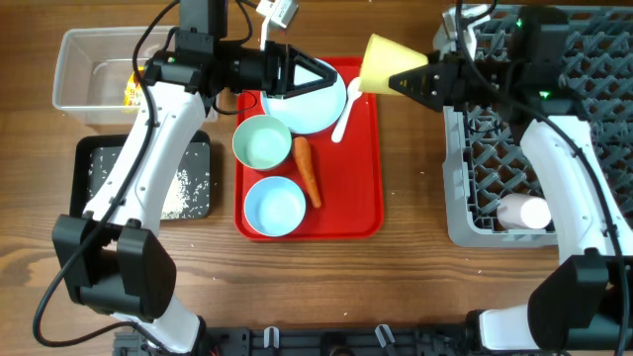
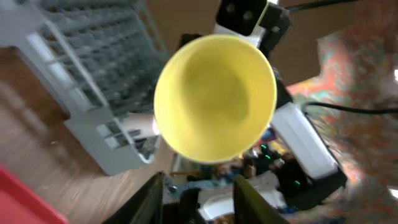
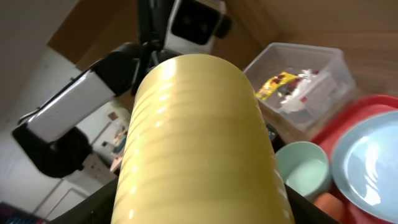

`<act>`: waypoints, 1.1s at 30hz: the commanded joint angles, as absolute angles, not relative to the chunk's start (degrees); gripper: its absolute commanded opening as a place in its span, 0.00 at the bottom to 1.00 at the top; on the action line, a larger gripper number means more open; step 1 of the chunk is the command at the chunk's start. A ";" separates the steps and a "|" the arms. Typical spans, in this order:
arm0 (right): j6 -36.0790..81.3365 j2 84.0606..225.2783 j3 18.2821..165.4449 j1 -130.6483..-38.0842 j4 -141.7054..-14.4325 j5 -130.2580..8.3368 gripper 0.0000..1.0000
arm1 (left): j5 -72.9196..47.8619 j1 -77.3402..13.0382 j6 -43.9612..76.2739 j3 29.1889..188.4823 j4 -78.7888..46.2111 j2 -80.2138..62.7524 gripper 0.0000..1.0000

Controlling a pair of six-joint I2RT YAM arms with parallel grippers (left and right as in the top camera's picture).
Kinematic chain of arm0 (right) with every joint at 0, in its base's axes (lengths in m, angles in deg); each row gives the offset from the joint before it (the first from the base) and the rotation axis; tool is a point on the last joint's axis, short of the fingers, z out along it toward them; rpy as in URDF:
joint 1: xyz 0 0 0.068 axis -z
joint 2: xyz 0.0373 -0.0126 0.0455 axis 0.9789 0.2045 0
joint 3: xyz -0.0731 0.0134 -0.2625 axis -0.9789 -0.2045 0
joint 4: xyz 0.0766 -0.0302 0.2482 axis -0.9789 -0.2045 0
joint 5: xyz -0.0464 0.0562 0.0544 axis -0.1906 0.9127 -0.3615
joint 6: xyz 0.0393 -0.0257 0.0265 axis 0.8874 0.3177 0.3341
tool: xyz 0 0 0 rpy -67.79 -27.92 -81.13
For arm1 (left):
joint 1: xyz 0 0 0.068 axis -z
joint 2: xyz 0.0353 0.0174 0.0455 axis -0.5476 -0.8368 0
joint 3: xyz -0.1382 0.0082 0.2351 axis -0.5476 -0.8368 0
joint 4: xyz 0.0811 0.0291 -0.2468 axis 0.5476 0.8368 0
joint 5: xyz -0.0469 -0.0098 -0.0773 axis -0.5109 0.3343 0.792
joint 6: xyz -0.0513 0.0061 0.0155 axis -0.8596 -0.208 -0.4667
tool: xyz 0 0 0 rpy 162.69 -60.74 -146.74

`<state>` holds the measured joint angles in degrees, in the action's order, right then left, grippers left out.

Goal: Sort waste into correct bins and load items into the dishwasher rack
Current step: 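Grasp the yellow cup with the right gripper and open the left gripper, then lower the yellow cup into the dish rack with the right gripper and release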

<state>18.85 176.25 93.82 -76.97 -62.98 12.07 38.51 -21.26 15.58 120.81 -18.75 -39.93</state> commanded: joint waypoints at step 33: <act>19.90 177.15 118.37 -43.70 -132.96 -70.11 0.50 | -24.64 -20.73 15.93 120.79 1.03 -39.43 1.00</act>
<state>20.40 174.81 117.58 -45.58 -132.53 -67.51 -24.05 -21.15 15.62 120.90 0.97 -39.93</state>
